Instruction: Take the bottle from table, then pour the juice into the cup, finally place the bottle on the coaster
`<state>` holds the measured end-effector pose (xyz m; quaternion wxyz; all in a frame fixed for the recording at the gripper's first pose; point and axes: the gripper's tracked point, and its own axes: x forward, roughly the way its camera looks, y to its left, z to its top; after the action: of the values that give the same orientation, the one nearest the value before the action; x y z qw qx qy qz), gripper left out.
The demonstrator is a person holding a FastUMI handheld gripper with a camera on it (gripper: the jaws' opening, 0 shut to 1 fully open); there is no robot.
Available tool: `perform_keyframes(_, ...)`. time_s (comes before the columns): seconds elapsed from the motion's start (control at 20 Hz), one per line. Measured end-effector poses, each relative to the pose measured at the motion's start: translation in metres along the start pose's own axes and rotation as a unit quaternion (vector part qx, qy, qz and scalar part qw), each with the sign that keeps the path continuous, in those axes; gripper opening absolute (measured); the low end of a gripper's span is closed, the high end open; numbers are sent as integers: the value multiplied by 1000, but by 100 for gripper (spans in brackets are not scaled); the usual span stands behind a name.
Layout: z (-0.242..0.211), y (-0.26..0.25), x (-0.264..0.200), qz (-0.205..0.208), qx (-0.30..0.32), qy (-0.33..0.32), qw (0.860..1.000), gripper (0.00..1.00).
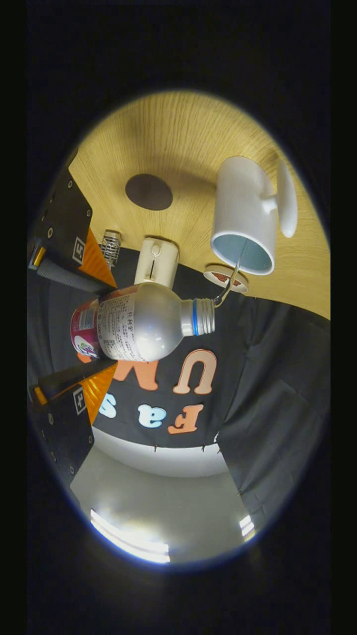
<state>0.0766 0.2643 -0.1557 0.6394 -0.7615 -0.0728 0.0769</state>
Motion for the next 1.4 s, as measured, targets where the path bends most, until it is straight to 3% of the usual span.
perform_keyframes(1.4, 4, -5, 4, 3, -41, -22, 999, 74)
